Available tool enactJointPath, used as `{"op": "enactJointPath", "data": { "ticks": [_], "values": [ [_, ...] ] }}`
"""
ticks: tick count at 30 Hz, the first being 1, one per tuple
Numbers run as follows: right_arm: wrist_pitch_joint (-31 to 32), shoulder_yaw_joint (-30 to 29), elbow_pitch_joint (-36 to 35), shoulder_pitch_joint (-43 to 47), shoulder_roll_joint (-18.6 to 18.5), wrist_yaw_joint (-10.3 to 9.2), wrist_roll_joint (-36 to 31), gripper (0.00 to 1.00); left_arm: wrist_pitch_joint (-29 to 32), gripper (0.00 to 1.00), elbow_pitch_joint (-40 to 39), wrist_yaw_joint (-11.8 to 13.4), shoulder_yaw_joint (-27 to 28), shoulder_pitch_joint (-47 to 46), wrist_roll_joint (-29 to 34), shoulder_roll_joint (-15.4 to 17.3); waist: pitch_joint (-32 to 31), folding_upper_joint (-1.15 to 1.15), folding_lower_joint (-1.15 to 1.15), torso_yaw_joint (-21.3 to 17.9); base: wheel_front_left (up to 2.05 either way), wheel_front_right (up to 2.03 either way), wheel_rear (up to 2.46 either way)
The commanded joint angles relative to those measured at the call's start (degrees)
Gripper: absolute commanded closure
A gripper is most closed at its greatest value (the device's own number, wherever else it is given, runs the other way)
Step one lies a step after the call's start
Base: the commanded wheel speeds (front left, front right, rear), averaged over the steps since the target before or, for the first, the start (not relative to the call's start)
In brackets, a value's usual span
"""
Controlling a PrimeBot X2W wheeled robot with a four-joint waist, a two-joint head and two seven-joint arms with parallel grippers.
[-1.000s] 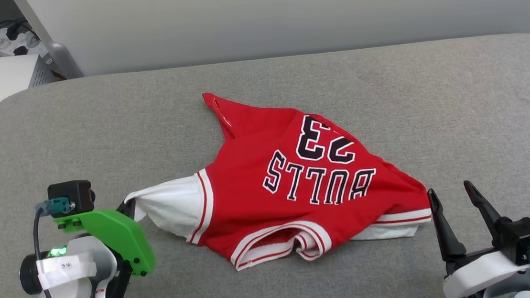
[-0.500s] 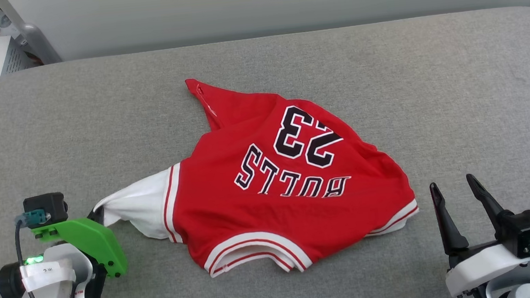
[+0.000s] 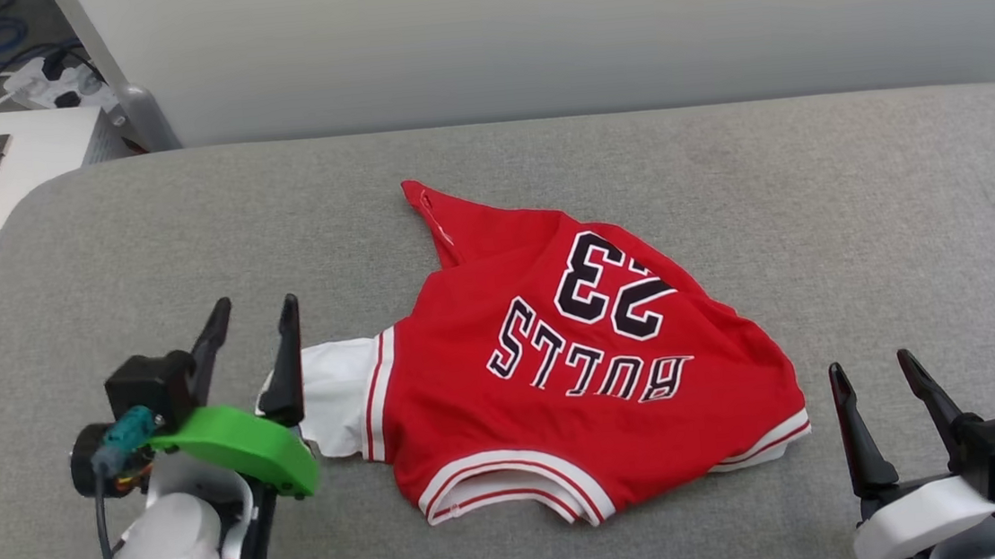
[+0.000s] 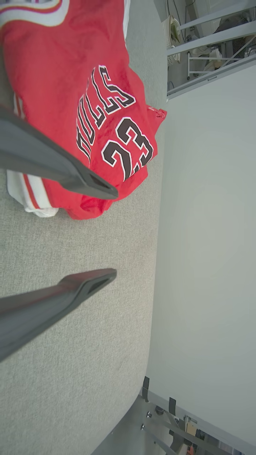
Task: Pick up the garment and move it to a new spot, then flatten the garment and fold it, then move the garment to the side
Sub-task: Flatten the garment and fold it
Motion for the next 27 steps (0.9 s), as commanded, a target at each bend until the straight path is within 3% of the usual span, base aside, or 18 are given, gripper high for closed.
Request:
{"op": "enactJointPath", "data": {
  "ticks": [1,9,16,20,24,27],
  "values": [
    [-0.1,-0.19,0.1,0.76,0.18,-0.05,-0.43,0.0,-0.53,0.0,-1.49,0.03,-0.04,1.9,0.85,-0.78,-1.97,0.0,0.0,1.65,0.0,0.0,0.0],
    [0.24,-0.5,-0.39,2.52,0.59,-0.05,-0.46,0.0,-0.97,0.0,-11.03,-0.35,2.28,11.93,5.04,-6.0,-4.15,0.0,0.0,2.94,0.0,0.0,0.0],
    [0.79,-0.94,-1.09,3.42,0.48,-0.05,-0.33,0.0,-0.98,0.0,-13.36,-1.65,4.87,17.19,8.09,-10.32,-4.59,0.0,0.0,3.77,0.0,0.0,0.0],
    [2.63,-0.44,-1.75,2.95,-1.47,-0.05,-0.47,0.0,-0.99,0.0,-13.28,-2.91,5.12,16.96,10.18,-11.59,-3.78,0.0,0.0,5.11,0.0,0.0,0.0],
    [9.7,2.82,-2.74,0.3,-5.76,-0.05,1.55,0.0,-0.99,0.0,-13.42,-3.93,5.64,15.52,11.36,-12.62,-1.79,0.0,0.0,6.54,0.0,0.0,0.0],
    [20.06,6.42,-3.51,-3.22,-10.4,-0.05,6.18,0.0,-0.99,0.0,-13.56,-4.55,6.27,14.48,12.01,-13.35,0.0,0.0,0.0,7.8,0.0,0.0,0.0]
  ]
}}
